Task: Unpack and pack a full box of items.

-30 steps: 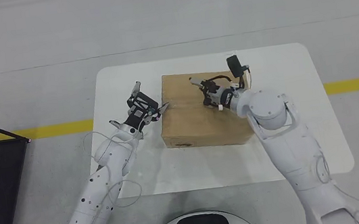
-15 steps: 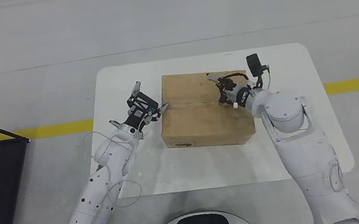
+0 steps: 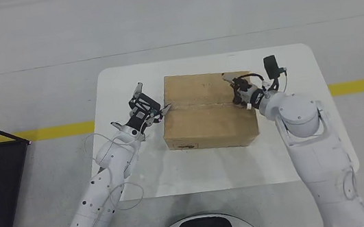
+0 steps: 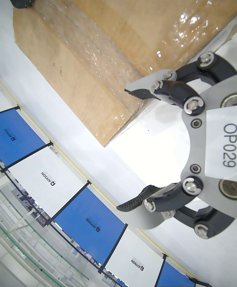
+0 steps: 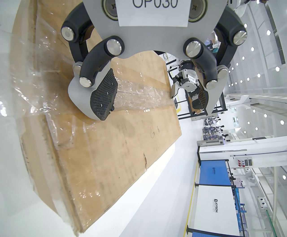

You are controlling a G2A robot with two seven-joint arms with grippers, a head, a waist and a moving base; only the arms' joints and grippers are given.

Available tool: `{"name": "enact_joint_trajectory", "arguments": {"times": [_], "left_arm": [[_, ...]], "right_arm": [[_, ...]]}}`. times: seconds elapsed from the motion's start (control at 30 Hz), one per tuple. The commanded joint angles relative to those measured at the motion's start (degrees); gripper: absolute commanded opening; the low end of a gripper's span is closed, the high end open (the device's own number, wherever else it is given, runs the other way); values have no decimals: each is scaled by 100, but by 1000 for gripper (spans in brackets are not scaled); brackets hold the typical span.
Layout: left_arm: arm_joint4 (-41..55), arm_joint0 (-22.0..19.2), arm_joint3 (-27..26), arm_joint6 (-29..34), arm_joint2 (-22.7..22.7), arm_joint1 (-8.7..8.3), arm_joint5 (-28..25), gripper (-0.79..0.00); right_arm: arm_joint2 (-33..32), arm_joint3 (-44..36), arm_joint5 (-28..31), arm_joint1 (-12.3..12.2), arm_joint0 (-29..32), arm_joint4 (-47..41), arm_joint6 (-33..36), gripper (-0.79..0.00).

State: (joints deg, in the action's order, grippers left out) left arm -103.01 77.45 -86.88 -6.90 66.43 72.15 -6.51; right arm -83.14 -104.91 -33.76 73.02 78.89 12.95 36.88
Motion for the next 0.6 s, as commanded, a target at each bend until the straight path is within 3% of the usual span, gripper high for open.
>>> {"name": "enact_joint_trajectory", "arguments": {"times": [0.0,0.57], "left_arm": [[0,0,0,0,0,0,0,0],[0,0,0,0,0,0,0,0]], "right_arm": [[-53,-59,-17,-12,55,-7,-23,0],[-631,-327,-20,-104,532,-320,-289,0]]}}
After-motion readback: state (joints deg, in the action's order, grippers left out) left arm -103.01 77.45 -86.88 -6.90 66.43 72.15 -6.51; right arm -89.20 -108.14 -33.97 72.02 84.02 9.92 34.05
